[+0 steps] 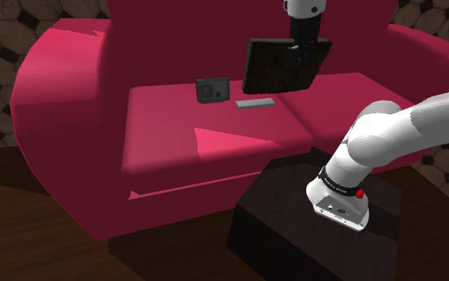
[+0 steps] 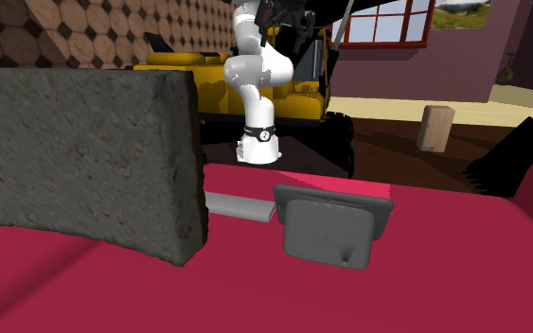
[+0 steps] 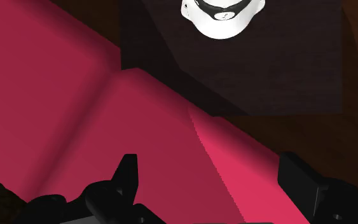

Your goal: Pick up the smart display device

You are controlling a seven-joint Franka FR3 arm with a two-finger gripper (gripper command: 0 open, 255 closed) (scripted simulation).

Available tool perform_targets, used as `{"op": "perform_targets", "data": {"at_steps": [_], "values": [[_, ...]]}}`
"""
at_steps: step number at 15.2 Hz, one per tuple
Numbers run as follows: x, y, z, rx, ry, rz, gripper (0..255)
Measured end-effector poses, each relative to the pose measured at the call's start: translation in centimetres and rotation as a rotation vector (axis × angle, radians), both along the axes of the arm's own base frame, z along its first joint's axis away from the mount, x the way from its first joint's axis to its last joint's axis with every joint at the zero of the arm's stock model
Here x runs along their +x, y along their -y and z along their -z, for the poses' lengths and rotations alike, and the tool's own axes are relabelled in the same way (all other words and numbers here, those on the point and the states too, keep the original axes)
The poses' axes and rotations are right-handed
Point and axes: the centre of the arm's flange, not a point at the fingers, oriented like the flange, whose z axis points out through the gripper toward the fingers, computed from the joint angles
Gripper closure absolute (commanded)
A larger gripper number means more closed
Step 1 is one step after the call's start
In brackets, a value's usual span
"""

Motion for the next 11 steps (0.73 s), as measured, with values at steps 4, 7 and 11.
{"op": "perform_targets", "data": {"at_steps": [4, 7, 11], "values": [[2.0, 1.9, 0.8, 0.019, -0.001, -0.053, 0], [4.6, 4.0, 2.0, 0.047, -0.002, -0.129, 0], [8.5, 7.0, 4.0, 0.084, -0.003, -0.234, 0]]}}
